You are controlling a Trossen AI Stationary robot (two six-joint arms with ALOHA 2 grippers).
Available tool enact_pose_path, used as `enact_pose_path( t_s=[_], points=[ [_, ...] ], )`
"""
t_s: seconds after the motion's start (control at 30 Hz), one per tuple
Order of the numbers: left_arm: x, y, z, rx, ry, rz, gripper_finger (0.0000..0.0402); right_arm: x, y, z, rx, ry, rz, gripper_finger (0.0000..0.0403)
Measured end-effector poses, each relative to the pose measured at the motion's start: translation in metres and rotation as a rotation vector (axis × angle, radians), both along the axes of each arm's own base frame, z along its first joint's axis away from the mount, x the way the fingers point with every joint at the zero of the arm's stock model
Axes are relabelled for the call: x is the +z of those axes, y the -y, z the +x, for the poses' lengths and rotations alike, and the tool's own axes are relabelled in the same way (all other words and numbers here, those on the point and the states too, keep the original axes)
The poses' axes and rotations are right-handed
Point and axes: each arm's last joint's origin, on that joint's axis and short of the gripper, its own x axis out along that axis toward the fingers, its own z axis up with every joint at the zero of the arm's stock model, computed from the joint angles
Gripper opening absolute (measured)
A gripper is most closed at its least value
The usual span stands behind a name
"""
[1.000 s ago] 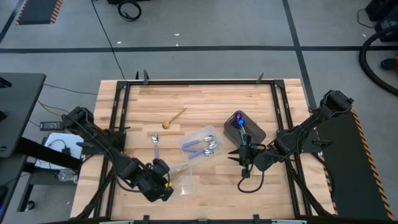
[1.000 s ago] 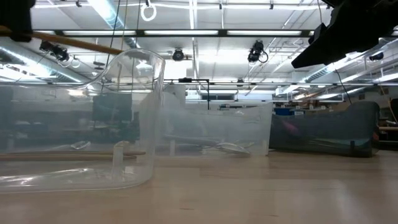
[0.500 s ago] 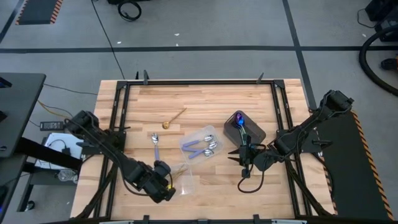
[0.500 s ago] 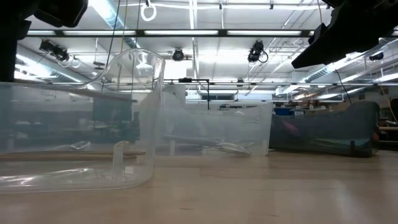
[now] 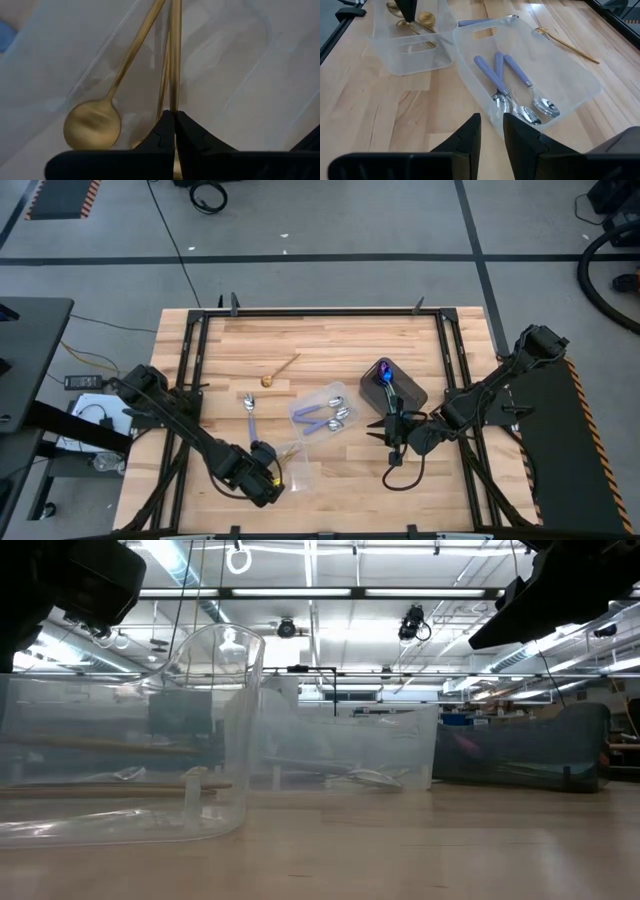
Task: Sort silverware by color (type)
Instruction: Put the gold spoon into the bottom transparent bin, then put the violet spoon into the top transparent bin
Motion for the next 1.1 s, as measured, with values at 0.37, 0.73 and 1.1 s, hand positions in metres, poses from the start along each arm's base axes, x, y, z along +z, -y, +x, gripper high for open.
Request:
enact_pose_path(
  t_s=[0.37, 0.73, 1.1],
  points=[
    [-0.013, 0.002, 0.003, -0.005, -0.032, 0.029, 0.0006, 0.0, 0.0, 0.0, 0.0, 0.0, 0.001, 0.0092],
    [-0.017, 0.002, 0.003, 0.0, -0.041, 0.035, 0.0067, 0.0, 0.0, 0.0, 0.002, 0.0, 0.003, 0.0092],
    [0.012, 0.0, 0.002, -0.006, 0.02, 0.046, 0.0108, 0.0, 0.0, 0.0, 0.001, 0.0, 0.006, 0.0092]
  ],
)
